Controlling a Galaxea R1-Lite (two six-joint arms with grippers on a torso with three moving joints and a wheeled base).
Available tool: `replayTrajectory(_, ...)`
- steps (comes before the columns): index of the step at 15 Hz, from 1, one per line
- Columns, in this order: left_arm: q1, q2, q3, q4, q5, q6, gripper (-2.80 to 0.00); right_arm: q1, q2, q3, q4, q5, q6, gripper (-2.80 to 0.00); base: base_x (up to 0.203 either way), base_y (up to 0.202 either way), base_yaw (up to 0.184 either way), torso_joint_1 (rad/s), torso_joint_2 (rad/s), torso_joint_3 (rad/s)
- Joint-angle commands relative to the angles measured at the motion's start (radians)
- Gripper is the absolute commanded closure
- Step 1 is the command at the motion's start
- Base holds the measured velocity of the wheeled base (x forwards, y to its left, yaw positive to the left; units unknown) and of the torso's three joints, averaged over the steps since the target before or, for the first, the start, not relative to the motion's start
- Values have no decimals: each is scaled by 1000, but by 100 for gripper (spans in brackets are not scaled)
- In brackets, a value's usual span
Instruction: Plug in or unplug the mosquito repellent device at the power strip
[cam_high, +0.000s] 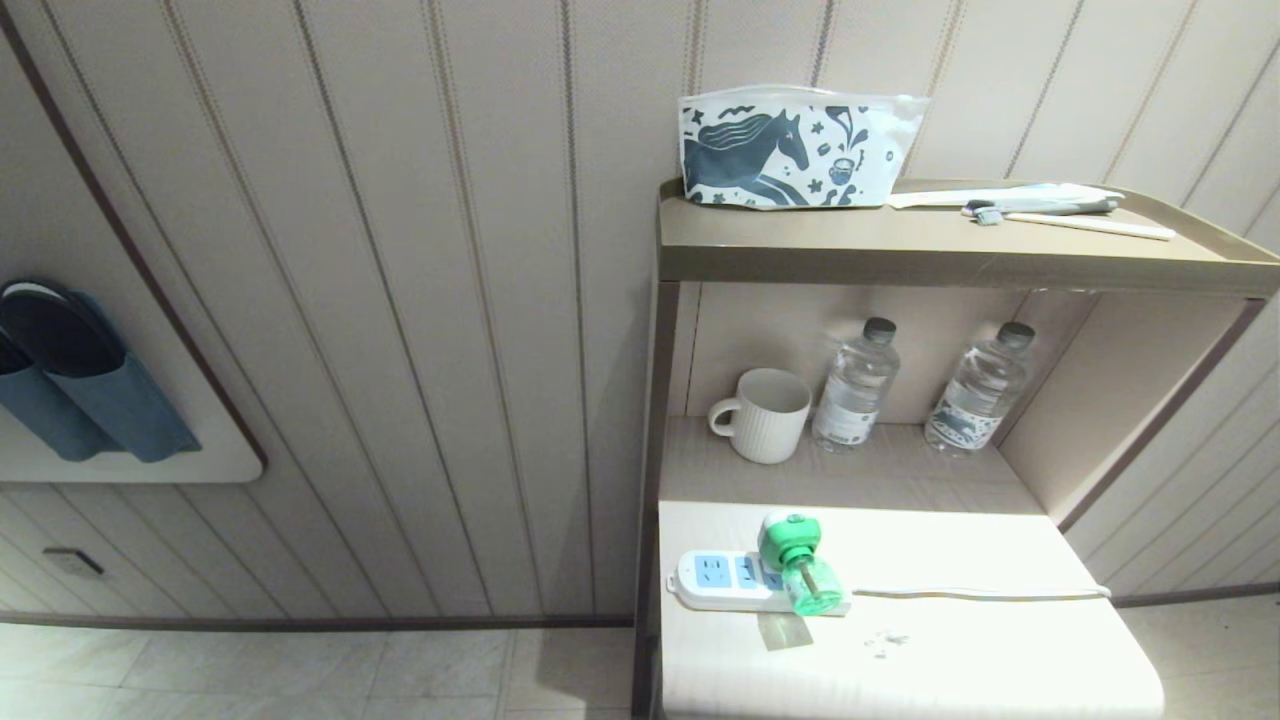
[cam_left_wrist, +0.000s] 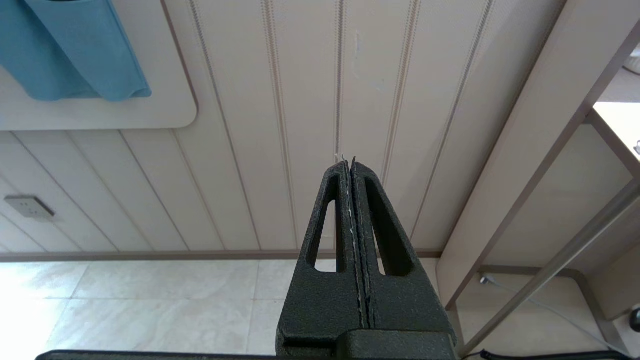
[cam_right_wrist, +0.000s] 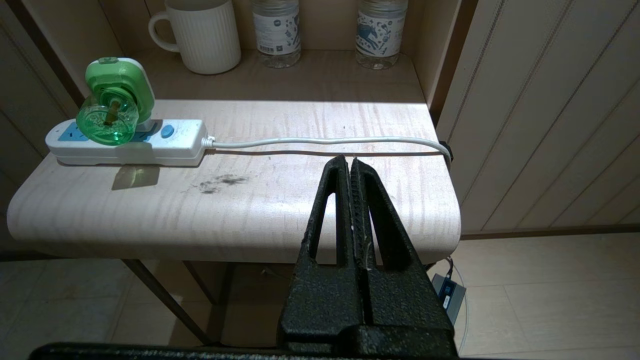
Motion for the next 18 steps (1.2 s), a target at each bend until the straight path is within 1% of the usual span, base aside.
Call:
replayTrajectory(1,0,0,0,0,0,0,0,0,3,0,0,0,-1,0,0,0,0,0,0,0)
replayTrajectory(18,0,0,0,0,0,0,0,0,6,0,0,-2,5,0,0,0,0,0,0,0)
